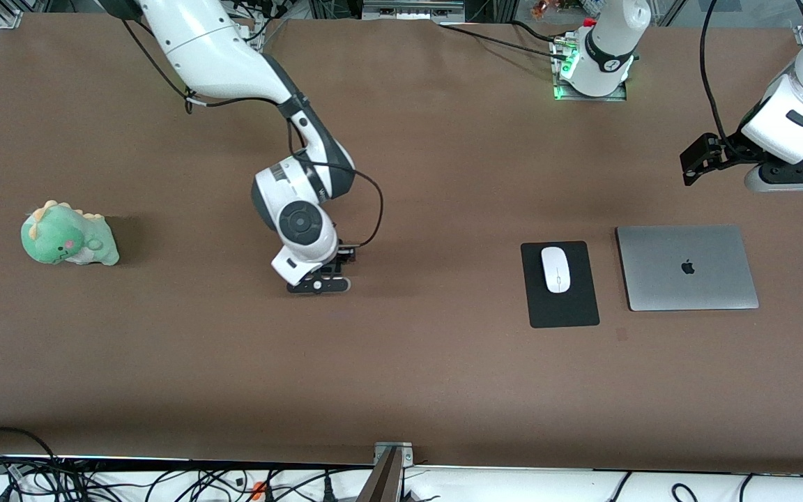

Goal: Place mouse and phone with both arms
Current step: 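Carry the black phone with the right gripper toward the plush dinosaur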

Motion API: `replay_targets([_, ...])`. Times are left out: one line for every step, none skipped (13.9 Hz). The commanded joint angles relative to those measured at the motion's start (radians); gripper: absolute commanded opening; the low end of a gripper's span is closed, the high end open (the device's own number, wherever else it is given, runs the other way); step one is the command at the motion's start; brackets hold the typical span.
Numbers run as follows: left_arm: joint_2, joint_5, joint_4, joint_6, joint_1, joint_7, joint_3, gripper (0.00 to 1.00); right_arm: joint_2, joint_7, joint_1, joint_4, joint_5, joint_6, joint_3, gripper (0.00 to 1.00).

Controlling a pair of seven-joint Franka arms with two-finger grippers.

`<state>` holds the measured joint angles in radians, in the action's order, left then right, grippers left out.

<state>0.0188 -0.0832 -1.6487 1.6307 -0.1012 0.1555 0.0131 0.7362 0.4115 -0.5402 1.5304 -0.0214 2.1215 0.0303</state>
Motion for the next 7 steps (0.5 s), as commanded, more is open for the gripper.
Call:
replay_targets([-0.016, 0.017, 0.035, -0.02, 0.009, 0.033, 0.005, 1.0, -0.055, -0.111, 0.066, 0.013, -0.018, -0.093, -0.003, 0.42])
replay_targets([-0.016, 0.031, 0.035, -0.02, 0.009, 0.033, 0.005, 1.0, -0.076, -0.118, 0.086, 0.036, -0.018, -0.109, 0.0, 0.42])
replay_targets([-0.014, 0.033, 0.036, -0.02, 0.009, 0.033, 0.007, 1.0, -0.104, -0.125, 0.107, 0.069, -0.017, -0.107, 0.011, 0.42])
replay_targets([-0.014, 0.039, 0.036, -0.02, 0.011, 0.033, 0.004, 1.0, -0.13, -0.15, 0.114, 0.105, -0.017, -0.103, 0.034, 0.42])
replay_targets([-0.014, 0.061, 0.036, -0.02, 0.012, 0.03, -0.002, 1.0, -0.161, -0.198, 0.114, 0.146, -0.017, -0.097, 0.075, 0.42])
replay_targets([-0.014, 0.065, 0.036, -0.02, 0.011, 0.032, -0.004, 1.0, -0.196, -0.247, 0.114, 0.193, -0.017, -0.089, 0.113, 0.42])
replay_targets([-0.014, 0.066, 0.036, -0.02, 0.011, 0.032, -0.004, 1.0, -0.24, -0.288, 0.114, 0.265, -0.018, -0.054, 0.153, 0.42])
